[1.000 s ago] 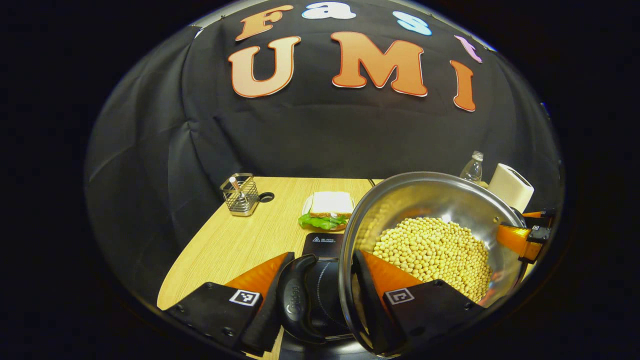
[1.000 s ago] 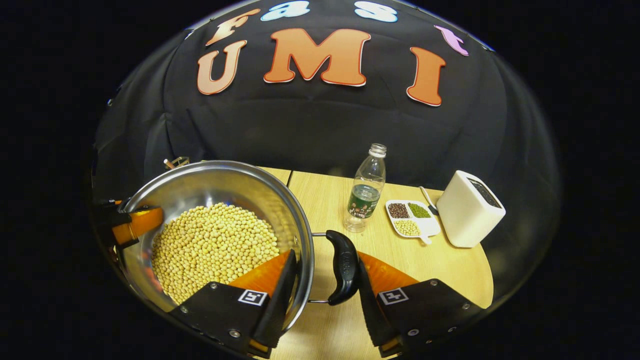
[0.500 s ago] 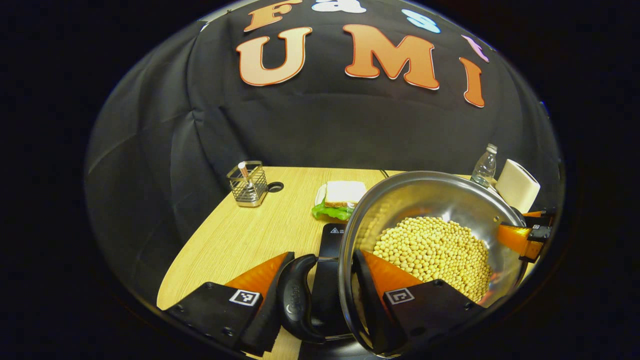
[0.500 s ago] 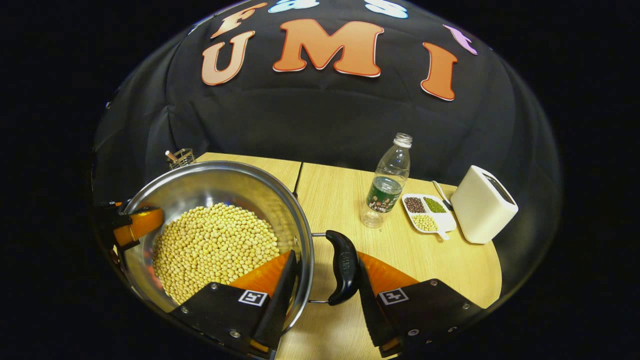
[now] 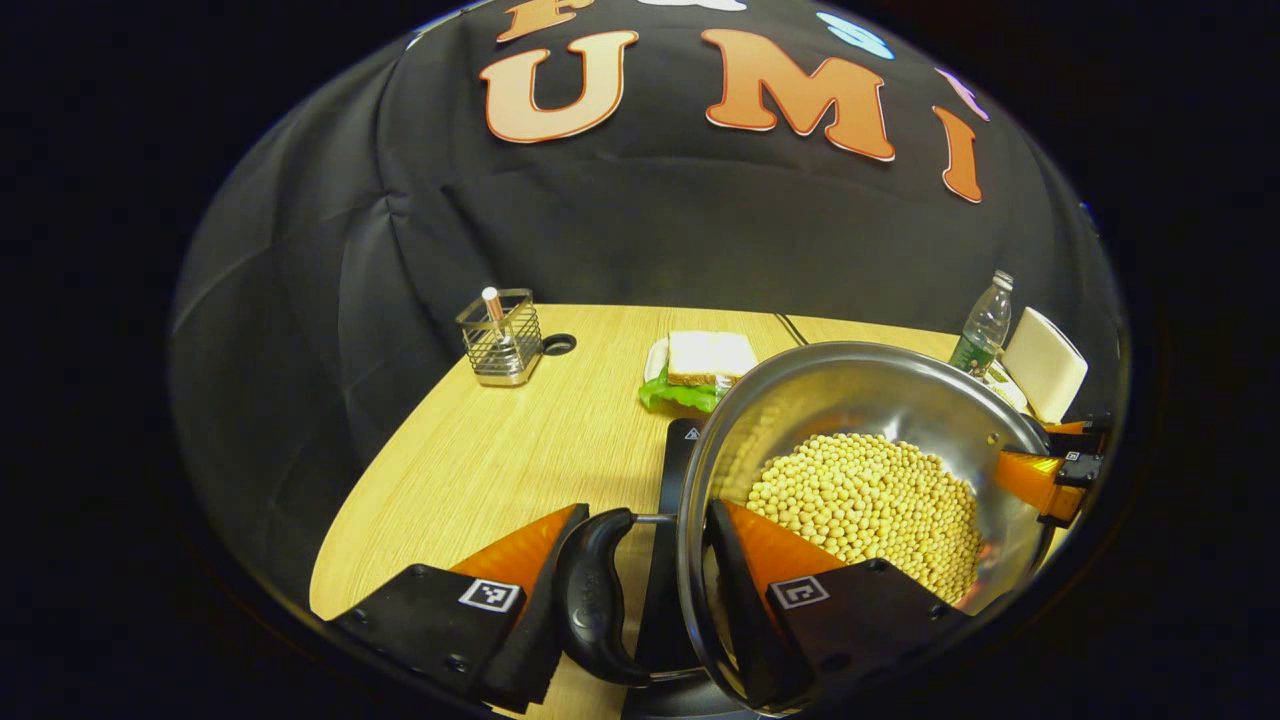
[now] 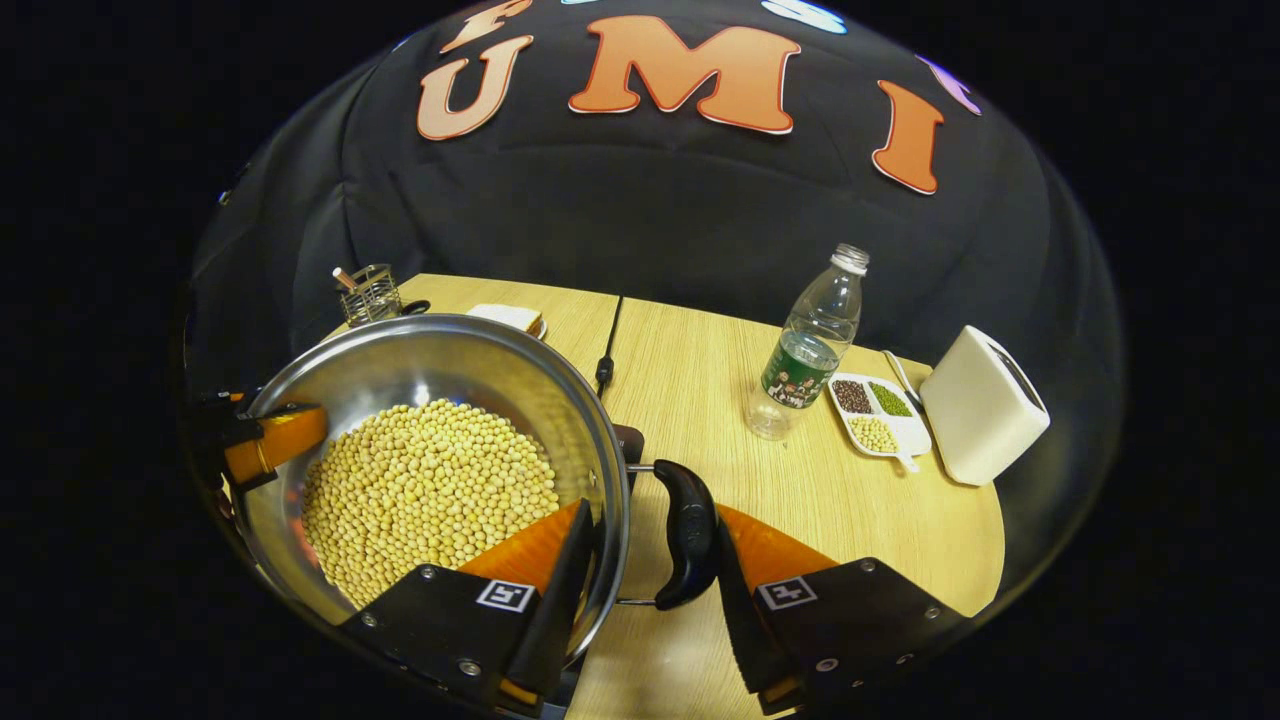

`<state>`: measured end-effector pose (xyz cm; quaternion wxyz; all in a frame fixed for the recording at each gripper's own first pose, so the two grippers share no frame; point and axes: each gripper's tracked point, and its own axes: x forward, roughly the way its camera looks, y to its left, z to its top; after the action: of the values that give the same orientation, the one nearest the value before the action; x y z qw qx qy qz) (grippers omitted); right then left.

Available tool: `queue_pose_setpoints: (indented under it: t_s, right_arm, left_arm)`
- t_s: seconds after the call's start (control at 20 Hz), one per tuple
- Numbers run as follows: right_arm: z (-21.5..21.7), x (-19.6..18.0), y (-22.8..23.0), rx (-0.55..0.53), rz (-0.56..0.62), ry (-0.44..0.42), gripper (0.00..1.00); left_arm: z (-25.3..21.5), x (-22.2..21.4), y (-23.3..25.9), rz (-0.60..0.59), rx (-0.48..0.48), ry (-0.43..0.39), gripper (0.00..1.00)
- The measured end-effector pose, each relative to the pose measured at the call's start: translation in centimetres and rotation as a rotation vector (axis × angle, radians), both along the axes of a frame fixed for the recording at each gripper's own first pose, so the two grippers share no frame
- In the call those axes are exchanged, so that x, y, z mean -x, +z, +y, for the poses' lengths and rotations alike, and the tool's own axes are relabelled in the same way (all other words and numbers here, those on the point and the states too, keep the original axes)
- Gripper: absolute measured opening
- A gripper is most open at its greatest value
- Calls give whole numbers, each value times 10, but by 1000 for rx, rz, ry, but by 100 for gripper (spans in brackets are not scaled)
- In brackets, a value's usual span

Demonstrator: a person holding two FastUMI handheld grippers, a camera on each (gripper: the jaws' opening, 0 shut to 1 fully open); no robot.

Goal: First push the handle of the pot to place it horizontally, then grasp the pot with both hands and set it on the induction cooktop.

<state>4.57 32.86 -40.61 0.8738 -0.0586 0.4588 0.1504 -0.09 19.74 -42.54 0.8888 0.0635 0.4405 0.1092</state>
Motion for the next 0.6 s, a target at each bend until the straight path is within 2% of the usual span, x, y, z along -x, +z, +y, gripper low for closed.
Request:
queue_pose_setpoints:
  t_s: [0.1, 0.15, 0.25, 0.3, 0.45, 0.5, 0.6]
  right_arm:
    - [0, 5, -5, 11, 22, 4, 67]
    - [-2, 3, -5, 8, 10, -6, 67]
    - [-2, 6, -4, 13, 16, -3, 67]
    - [-2, 6, -3, 13, 19, -2, 68]
    - [1, 12, -1, 5, 39, 16, 76]
    - [3, 14, 1, -11, 53, 16, 78]
    - [5, 6, 14, -54, 12, 20, 83]
  left_arm:
    - [0, 3, -6, 16, 8, 7, 76]
    - [1, 2, -7, 8, 14, 9, 73]
    - [1, 6, -6, 20, 24, 19, 80]
    - [1, 6, -6, 27, 21, 27, 78]
    - [3, 5, -5, 25, -21, 16, 82]
    - [5, 4, -4, 22, -38, 5, 86]
    - [6, -5, 13, -25, -63, -7, 87]
